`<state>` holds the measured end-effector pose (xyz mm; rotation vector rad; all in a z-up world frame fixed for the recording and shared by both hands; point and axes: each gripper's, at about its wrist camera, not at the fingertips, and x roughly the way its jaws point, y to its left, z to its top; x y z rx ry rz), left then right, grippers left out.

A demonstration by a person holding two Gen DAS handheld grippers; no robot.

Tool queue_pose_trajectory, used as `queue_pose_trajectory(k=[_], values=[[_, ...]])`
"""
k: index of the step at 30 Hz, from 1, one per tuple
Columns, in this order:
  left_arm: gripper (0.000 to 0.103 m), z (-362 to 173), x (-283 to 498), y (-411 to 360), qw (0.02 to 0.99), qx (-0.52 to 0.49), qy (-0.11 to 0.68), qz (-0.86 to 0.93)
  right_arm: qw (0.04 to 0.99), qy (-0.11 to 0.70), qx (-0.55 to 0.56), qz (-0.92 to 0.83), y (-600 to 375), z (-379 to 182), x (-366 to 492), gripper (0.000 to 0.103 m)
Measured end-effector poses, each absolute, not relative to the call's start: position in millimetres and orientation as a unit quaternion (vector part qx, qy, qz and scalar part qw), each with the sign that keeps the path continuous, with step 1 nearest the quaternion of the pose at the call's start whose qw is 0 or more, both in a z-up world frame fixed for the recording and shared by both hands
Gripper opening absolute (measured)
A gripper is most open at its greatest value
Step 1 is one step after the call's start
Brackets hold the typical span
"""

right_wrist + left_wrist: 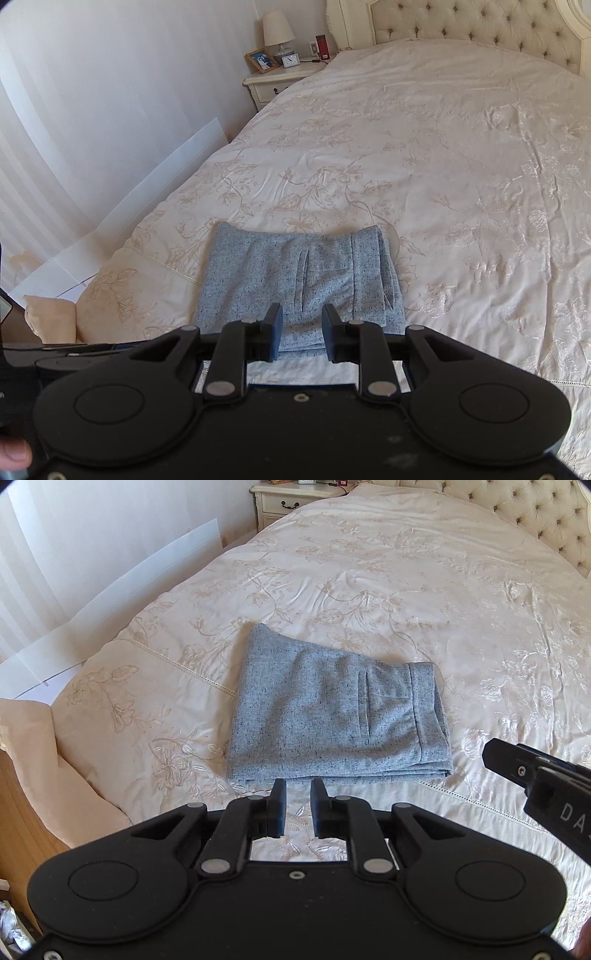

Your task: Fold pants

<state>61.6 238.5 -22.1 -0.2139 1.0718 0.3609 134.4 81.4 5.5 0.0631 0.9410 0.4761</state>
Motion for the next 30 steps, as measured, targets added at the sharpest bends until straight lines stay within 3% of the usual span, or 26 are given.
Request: queue_pose_trajectory(k=[30], values=[[0.023, -14, 47, 231, 0.838, -0.102, 0.500, 0.194, 0.868, 0.435, 0.013, 0.238, 78, 20, 114, 0.025]])
